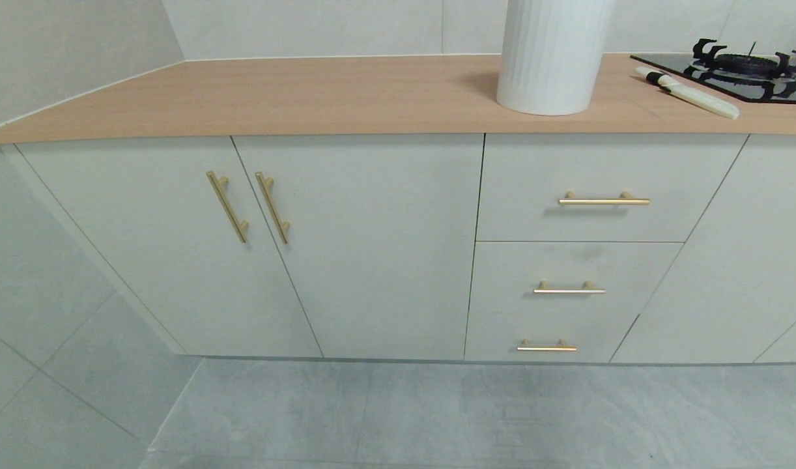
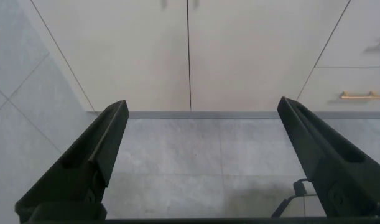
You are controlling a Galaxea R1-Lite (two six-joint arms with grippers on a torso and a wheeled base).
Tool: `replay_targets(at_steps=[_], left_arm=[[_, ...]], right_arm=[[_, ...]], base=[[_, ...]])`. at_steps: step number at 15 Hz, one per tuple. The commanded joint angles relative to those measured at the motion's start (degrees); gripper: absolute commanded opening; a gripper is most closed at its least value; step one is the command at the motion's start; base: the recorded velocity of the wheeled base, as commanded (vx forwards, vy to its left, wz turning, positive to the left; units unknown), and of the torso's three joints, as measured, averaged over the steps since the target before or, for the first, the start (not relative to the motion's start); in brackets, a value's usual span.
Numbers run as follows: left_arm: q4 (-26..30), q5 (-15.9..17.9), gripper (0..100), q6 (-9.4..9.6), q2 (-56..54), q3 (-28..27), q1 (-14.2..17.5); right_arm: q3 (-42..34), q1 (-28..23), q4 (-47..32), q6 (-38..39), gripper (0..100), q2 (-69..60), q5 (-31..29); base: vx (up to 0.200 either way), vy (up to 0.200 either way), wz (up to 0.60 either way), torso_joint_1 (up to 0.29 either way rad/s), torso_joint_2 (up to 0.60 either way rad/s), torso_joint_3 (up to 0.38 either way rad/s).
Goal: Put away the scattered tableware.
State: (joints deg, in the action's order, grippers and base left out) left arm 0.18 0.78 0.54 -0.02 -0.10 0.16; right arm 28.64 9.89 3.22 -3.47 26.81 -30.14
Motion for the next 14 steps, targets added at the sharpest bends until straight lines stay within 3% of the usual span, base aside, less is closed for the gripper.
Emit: replay_targets(at_steps=[1,5,9,11,14], left_arm=[[0.0,0.0,100,-0.01,0.0,0.0,0.0],[0.0,0.0,100,-0.01,0.0,0.0,0.0],[0.0,0.0,100,-0.01,0.0,0.0,0.0],[0.0,0.0,100,-0.01,0.0,0.0,0.0],[0.0,0.0,100,-0.01,0.0,0.0,0.0]], right_arm=[[-4.0,-4.2,-1.3,-3.6,100,-12.9,-0.8],[-9.7,-10.7,-1.3,-7.1,100,-23.0,0.6],[-15.3,-10.3,-0.8,-6.2,100,-26.7,4.5],[-20.0,-10.3,-0.8,-4.8,100,-26.7,7.8],[-27.9,-10.3,-0.7,-3.6,100,-26.7,17.4]], base=[[0.000,0.000,0.00,0.000,0.00,0.000],[0.000,0.000,0.00,0.000,0.00,0.000],[0.000,0.000,0.00,0.000,0.00,0.000],[0.000,0.000,0.00,0.000,0.00,0.000],[0.000,0.000,0.00,0.000,0.00,0.000]])
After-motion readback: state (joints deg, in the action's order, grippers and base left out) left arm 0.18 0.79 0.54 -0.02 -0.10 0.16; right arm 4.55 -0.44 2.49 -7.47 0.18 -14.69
